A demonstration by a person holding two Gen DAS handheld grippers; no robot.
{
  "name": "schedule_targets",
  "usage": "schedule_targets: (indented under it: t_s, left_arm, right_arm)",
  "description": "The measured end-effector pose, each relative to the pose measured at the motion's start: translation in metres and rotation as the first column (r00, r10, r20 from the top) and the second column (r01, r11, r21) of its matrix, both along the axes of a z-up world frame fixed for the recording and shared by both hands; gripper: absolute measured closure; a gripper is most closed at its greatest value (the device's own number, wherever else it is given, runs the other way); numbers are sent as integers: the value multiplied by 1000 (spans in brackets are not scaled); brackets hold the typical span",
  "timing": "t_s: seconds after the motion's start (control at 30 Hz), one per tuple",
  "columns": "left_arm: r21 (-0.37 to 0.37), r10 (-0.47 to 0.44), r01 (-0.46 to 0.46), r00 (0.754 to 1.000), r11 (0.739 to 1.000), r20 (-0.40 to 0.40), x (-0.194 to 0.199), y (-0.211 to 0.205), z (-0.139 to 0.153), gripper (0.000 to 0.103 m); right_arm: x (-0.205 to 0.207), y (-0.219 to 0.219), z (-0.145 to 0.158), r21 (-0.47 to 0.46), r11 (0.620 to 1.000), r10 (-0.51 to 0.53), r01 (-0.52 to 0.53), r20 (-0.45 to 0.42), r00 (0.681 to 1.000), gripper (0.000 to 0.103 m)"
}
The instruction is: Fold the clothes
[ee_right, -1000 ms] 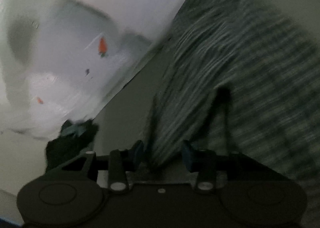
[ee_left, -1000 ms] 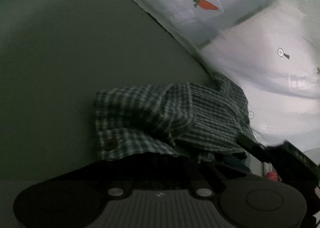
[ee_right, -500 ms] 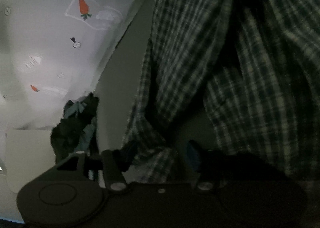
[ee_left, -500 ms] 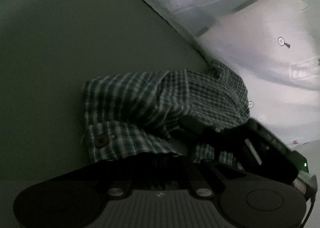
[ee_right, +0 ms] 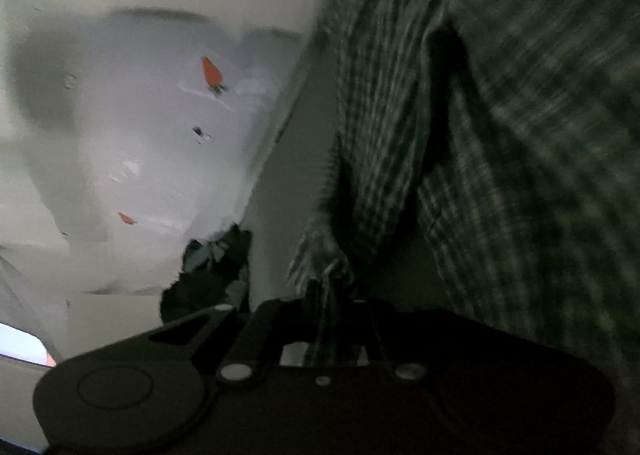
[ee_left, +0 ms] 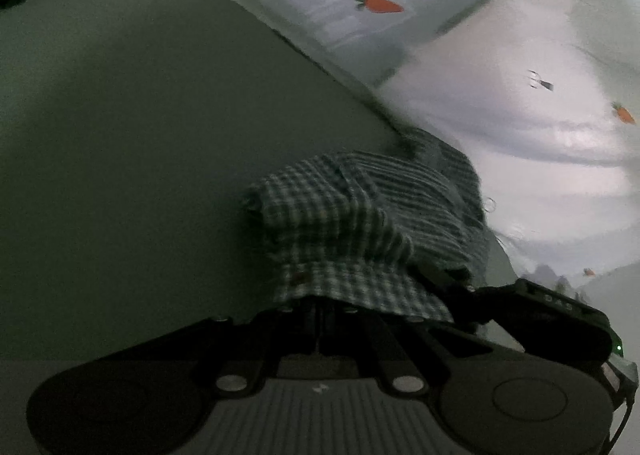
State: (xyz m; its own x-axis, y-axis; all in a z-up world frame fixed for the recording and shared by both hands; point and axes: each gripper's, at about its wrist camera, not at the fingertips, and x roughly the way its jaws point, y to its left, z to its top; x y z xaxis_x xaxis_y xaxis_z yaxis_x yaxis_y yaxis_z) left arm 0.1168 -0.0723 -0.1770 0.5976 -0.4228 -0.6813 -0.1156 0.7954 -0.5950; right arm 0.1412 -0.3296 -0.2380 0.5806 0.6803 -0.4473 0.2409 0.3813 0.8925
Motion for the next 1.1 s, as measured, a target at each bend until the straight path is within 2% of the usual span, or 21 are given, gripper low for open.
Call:
schedule_targets:
  t_s: [0.27,0.53,0.8,1.1]
  left_arm:
    - [27,-92,90,993,996,73,-49,-43,34,103]
    - [77,-180,175,982,981,59,-93,-99,36,103]
    - [90,-215,211,976,973,35,-135,-128,25,103]
    - [130,-259,256,966,958,4,-178,-150,17,103]
  right_arm:
    - [-71,-42,36,-69,998,-2,9,98,995,98]
    - [-137,-84,56,-141,990,6,14,144,990,98]
    - [-185,-109,58,-244,970,52,-11,162,985,98]
    - [-227,-139,42,-246,969,44,-11,127,991,98]
